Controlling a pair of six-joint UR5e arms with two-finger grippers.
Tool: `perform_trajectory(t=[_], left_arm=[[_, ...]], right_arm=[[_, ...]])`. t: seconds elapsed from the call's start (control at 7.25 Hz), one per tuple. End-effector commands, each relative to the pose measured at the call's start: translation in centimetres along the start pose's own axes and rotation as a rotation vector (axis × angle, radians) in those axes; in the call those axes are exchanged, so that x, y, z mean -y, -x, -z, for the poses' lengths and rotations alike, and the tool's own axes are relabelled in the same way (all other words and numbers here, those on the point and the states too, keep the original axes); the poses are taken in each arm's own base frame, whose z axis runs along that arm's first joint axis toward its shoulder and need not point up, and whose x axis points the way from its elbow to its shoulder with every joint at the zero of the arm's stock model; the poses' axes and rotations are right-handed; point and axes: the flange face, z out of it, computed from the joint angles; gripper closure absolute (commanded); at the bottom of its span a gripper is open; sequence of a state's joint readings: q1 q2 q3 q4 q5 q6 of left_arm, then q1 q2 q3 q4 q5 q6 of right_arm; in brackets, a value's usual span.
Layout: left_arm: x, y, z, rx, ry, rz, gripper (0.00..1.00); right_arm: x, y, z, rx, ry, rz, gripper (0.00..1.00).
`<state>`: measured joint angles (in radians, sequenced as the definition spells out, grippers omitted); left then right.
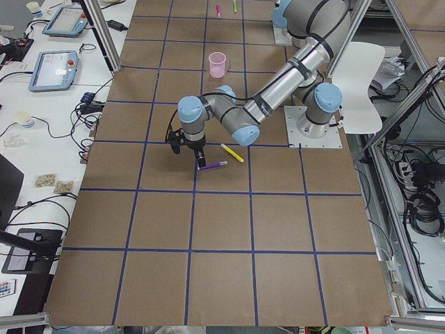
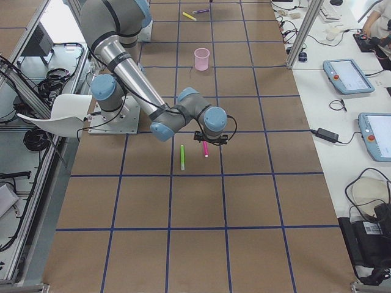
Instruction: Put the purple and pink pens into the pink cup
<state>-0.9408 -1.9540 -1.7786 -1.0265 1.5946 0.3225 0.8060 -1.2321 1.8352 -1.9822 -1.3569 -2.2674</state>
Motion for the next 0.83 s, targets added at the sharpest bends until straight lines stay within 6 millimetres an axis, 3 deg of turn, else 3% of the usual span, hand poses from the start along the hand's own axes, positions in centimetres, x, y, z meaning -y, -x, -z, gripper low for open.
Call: perform_trajectory(t=[0.0,0.14,0.28,0.55,0.69], left_arm=[[1.0,0.3,-2.6,-0.006,0.007,0.010,0.00],[1.2,0.3,-3.5,-0.013,0.021,0.003,0.00],[1.2,0.4,-3.7,-0.012,0.023,0.006,0.00],[1.2,0.4,-4.1,-0.016,0.030,0.006,0.00],[1.0,0.3,-5.3,-0.022,0.050,0.009,0.00]], right_arm=[[-1.1,-0.5,-3.0,0.011,-0.038,0.130,0.04],[-2.1,-1.0,-4.5,0.008,-0.030,0.178,0.06],[-2.5,-1.4,-4.3,-0.022,0.016,0.201,0.11],[-2.3,-0.7,-5.6,-0.006,0.009,0.231,0.15],[-2.1,-0.3,-5.7,0.001,0.006,0.228,0.15]])
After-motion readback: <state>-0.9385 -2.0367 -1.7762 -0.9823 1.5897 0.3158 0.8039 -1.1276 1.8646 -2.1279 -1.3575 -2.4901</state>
